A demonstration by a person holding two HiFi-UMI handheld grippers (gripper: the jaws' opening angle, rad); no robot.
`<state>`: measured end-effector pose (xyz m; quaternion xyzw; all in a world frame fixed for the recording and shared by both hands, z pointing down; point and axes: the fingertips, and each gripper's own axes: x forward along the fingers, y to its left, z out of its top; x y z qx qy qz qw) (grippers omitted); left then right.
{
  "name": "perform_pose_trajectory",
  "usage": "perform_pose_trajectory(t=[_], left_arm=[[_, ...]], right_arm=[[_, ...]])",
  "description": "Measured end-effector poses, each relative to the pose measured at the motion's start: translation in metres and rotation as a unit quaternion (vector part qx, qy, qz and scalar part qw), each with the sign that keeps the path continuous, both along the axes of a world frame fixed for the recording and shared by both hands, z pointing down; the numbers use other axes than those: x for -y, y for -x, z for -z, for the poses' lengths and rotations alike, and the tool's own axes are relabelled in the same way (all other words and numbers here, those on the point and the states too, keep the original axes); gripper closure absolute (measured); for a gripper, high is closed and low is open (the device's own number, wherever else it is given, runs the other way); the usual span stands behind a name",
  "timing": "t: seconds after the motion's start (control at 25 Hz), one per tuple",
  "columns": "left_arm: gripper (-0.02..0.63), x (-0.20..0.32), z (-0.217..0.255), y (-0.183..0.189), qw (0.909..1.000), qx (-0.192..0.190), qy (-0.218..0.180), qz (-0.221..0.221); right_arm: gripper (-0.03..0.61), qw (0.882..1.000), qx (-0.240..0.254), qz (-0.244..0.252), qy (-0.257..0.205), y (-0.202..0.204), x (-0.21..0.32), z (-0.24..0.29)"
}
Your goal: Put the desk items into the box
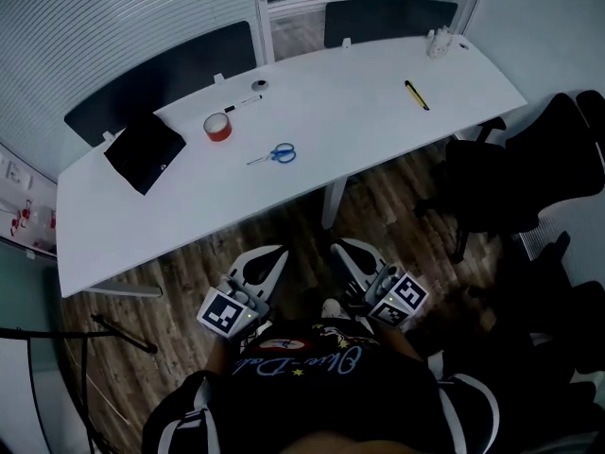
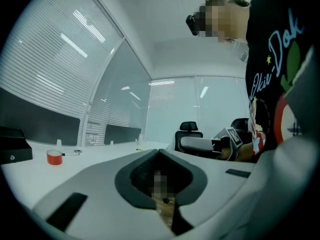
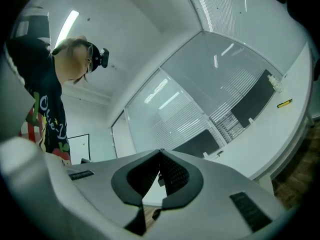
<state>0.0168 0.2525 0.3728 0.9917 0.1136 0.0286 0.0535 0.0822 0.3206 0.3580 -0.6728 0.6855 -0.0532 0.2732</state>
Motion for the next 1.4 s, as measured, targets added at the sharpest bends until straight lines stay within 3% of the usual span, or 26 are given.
perform_pose_trajectory(t=[0.28, 0.68, 0.76, 0.92, 1.04, 1.28, 1.4], left_arm=[[0.622, -0.013, -0.005, -0.035, 0.9991, -0.004, 0.002, 0.041], [0.622, 0.002, -0.018, -0.044, 0.9935, 0.032, -0.003, 0.109], [0.621, 0.005, -0.018, -0.045, 0.9940, 0.033, -0.007, 0.104], [0.621, 0.005, -0.019, -0.047, 0.9984, 0.022, -0.007, 0.052], [0.617, 0.031, -0.017, -0.052, 0.9978, 0.007, 0.002, 0.067], [0.617, 0.097, -0.003, -0.059, 0.9957, 0.006, -0.028, 0.089], [0.617, 0.128, -0.005, -0.053, 0.9948, -0.011, -0.014, 0.100]], right_arm=[[0.558, 0.996, -0.054, 0.072, 0.006, -0.022, -0.004, 0.004], [0.557, 0.993, -0.029, 0.115, 0.018, -0.043, 0.008, -0.008], [0.557, 0.992, -0.026, 0.120, 0.016, -0.047, 0.015, -0.008], [0.557, 0.991, -0.034, 0.128, -0.001, -0.049, 0.043, 0.006], [0.557, 0.990, -0.059, 0.132, 0.001, -0.048, 0.069, 0.011], [0.557, 0.984, -0.103, 0.136, 0.041, -0.055, 0.133, 0.004], [0.557, 0.980, -0.129, 0.146, 0.045, -0.055, 0.170, 0.007]])
